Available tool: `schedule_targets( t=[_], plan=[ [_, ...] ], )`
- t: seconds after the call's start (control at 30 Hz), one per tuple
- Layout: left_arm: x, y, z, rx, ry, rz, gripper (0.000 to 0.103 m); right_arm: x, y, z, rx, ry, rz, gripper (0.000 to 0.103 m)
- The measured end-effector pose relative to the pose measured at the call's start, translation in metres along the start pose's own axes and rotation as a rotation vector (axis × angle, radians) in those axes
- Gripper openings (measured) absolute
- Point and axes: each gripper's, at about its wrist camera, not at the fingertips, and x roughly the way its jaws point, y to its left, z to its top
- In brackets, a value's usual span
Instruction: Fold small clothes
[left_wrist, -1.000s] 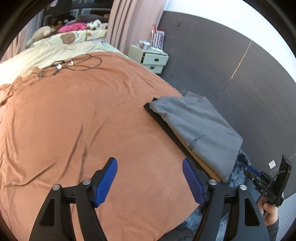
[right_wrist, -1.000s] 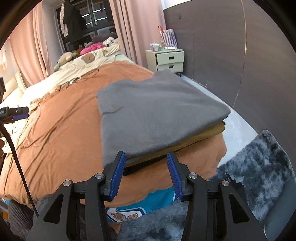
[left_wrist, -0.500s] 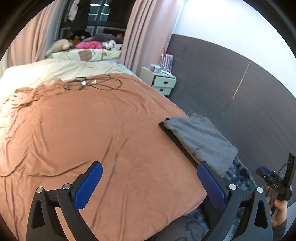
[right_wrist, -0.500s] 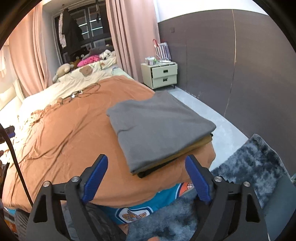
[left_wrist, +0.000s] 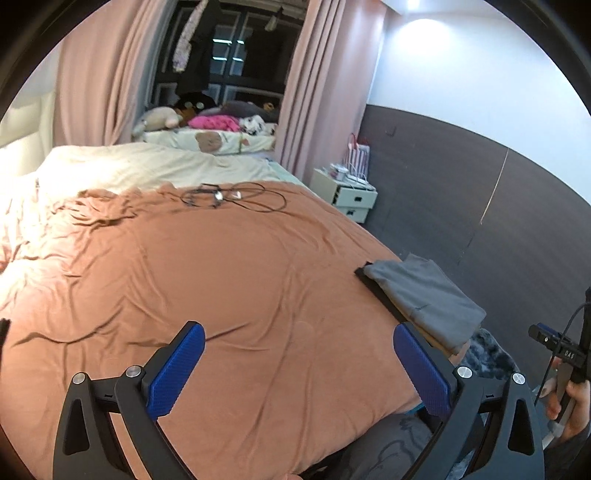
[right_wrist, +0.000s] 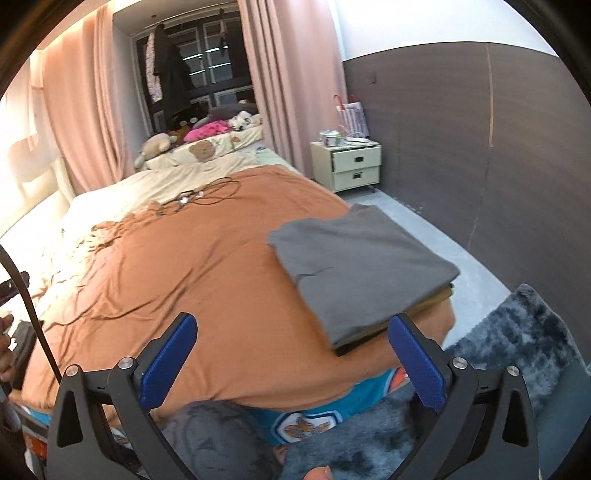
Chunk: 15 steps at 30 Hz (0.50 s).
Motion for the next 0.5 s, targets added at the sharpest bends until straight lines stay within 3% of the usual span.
schedule_targets(
  t=[0.5],
  plan=[
    [-0.087, 0.036, -0.036, 0.021, -0.050, 0.115, 0.103, -0.026, 0.037, -0.010, -0.024, -0.031, 0.070, 0.103]
  ],
)
